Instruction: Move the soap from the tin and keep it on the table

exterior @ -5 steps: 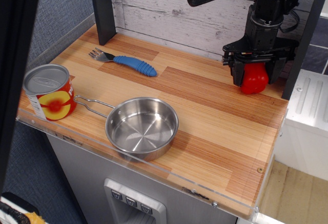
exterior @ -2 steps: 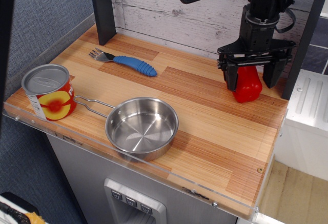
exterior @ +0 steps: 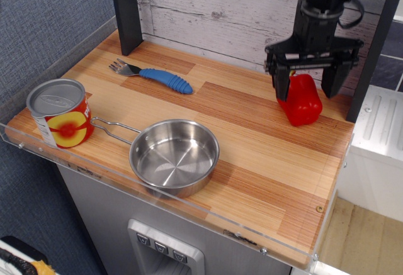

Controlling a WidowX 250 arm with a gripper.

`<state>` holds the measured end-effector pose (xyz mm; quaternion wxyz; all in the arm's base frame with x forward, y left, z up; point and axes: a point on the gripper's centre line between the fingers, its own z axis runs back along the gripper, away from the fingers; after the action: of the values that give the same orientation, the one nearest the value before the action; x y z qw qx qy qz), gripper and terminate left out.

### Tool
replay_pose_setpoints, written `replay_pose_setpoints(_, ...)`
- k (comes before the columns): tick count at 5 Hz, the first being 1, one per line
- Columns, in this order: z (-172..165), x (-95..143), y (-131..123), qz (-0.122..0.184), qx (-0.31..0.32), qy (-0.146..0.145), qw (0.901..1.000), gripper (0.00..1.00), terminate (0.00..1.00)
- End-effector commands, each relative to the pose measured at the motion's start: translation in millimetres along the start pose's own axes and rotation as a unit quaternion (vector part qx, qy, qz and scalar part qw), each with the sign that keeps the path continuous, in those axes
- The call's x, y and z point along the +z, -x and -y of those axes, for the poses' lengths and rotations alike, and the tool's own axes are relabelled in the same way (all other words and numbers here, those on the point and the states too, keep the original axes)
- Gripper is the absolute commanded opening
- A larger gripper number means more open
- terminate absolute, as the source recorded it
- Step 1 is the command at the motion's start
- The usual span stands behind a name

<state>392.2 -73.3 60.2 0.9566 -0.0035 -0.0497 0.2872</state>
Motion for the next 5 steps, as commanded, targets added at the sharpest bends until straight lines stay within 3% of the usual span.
replay_pose_setpoints(1,-14.8,66.6,-3.1,0.041,-0.022,0.010,0.9989,1.00,0.00)
replay_pose_setpoints(2,-36.3,70.3,2.5,0.033,-0.028,-0.044,0.9981,1.00,0.00)
replay_pose_setpoints(3,-62.8,71.0,-2.5,0.013,-0.092,-0.028,0.9953,1.00,0.00)
replay_pose_setpoints(4,-85.2,69.2,-23.0,0.017,-0.157,-0.077,0.9845,1.00,0.00)
replay_pose_setpoints(5,-105.7,63.6,-39.8,0.004,-0.151,-0.069,0.9860,1.00,0.00)
